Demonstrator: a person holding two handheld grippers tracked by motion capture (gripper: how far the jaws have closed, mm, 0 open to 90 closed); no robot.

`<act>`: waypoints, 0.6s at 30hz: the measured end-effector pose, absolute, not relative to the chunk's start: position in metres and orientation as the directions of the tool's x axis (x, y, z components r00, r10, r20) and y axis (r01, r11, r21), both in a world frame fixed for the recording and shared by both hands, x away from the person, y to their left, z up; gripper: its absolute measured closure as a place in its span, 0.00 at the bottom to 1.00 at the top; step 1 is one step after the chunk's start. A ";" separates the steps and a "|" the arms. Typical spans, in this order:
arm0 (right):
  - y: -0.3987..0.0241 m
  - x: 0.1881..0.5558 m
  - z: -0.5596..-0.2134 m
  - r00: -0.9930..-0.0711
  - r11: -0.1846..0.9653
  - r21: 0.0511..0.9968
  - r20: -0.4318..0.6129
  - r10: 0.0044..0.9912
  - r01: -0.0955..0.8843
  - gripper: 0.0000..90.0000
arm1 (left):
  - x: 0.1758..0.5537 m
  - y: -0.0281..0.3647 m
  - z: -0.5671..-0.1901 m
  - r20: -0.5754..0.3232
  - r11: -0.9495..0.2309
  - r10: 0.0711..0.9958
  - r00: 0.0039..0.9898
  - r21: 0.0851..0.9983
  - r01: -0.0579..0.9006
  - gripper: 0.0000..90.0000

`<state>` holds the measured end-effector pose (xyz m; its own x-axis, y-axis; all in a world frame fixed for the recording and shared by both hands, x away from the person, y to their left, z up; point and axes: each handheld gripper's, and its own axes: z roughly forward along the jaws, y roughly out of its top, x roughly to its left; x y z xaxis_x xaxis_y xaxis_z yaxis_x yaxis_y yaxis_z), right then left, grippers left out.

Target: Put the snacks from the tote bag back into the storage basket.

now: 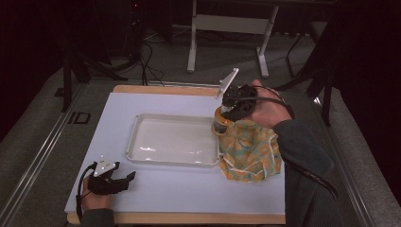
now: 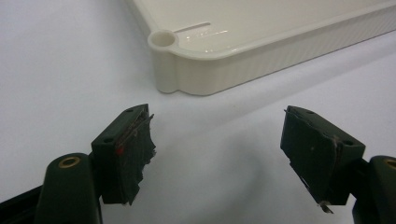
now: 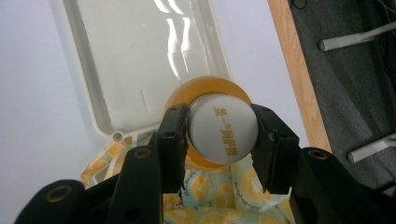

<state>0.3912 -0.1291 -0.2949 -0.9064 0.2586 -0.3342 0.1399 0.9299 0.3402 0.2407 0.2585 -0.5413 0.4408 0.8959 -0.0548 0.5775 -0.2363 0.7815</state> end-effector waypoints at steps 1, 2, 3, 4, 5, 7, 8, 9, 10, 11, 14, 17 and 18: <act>-0.128 0.391 -0.295 -0.907 0.931 0.339 -0.337 0.253 0.134 0.66 | 0.241 0.259 -0.541 -0.054 -0.236 0.896 0.440 0.782 0.577 0.28; -0.126 0.390 -0.295 -0.907 0.933 0.337 -0.339 0.249 0.130 0.66 | 0.241 0.259 -0.541 -0.054 -0.237 0.896 0.441 0.781 0.577 0.28; -0.125 0.389 -0.295 -0.908 0.934 0.334 -0.340 0.247 0.129 0.66 | 0.241 0.259 -0.541 -0.054 -0.237 0.896 0.441 0.781 0.578 0.28; -0.124 0.389 -0.295 -0.908 0.934 0.334 -0.340 0.244 0.126 0.66 | 0.241 0.259 -0.541 -0.054 -0.237 0.896 0.441 0.782 0.577 0.28; -0.123 0.389 -0.295 -0.910 0.934 0.335 -0.338 0.240 0.122 0.65 | 0.241 0.259 -0.541 -0.055 -0.236 0.896 0.441 0.782 0.577 0.28; -0.121 0.388 -0.295 -0.911 0.934 0.335 -0.336 0.238 0.121 0.66 | 0.241 0.259 -0.541 -0.055 -0.236 0.896 0.441 0.782 0.578 0.28; -0.121 0.388 -0.295 -0.911 0.934 0.335 -0.336 0.238 0.121 0.66 | 0.241 0.259 -0.541 -0.055 -0.236 0.896 0.441 0.782 0.578 0.28; -0.120 0.388 -0.295 -0.912 0.934 0.336 -0.335 0.236 0.118 0.65 | 0.241 0.259 -0.541 -0.055 -0.236 0.896 0.441 0.781 0.578 0.28; -0.117 0.387 -0.296 -0.914 0.936 0.335 -0.335 0.228 0.110 0.65 | 0.241 0.259 -0.541 -0.055 -0.236 0.896 0.441 0.782 0.577 0.28; -0.116 0.386 -0.296 -0.915 0.936 0.334 -0.334 0.227 0.110 0.66 | 0.241 0.259 -0.541 -0.055 -0.236 0.896 0.441 0.782 0.577 0.28; -0.113 0.385 -0.297 -0.918 0.937 0.332 -0.330 0.220 0.106 0.65 | 0.241 0.259 -0.541 -0.056 -0.236 0.896 0.441 0.782 0.577 0.28; -0.110 0.384 -0.297 -0.922 0.941 0.325 -0.327 0.208 0.097 0.66 | 0.241 0.259 -0.541 -0.056 -0.235 0.896 0.441 0.782 0.577 0.28; -0.109 0.383 -0.298 -0.922 0.941 0.324 -0.325 0.208 0.098 0.65 | 0.241 0.259 -0.541 -0.056 -0.235 0.896 0.441 0.782 0.577 0.28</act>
<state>0.3833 -0.1088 -0.2975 -0.9225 0.2081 -0.3251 0.0979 0.9408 0.3244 0.2408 0.2587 -0.5412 0.4412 0.8956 -0.0564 0.5775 -0.2353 0.7818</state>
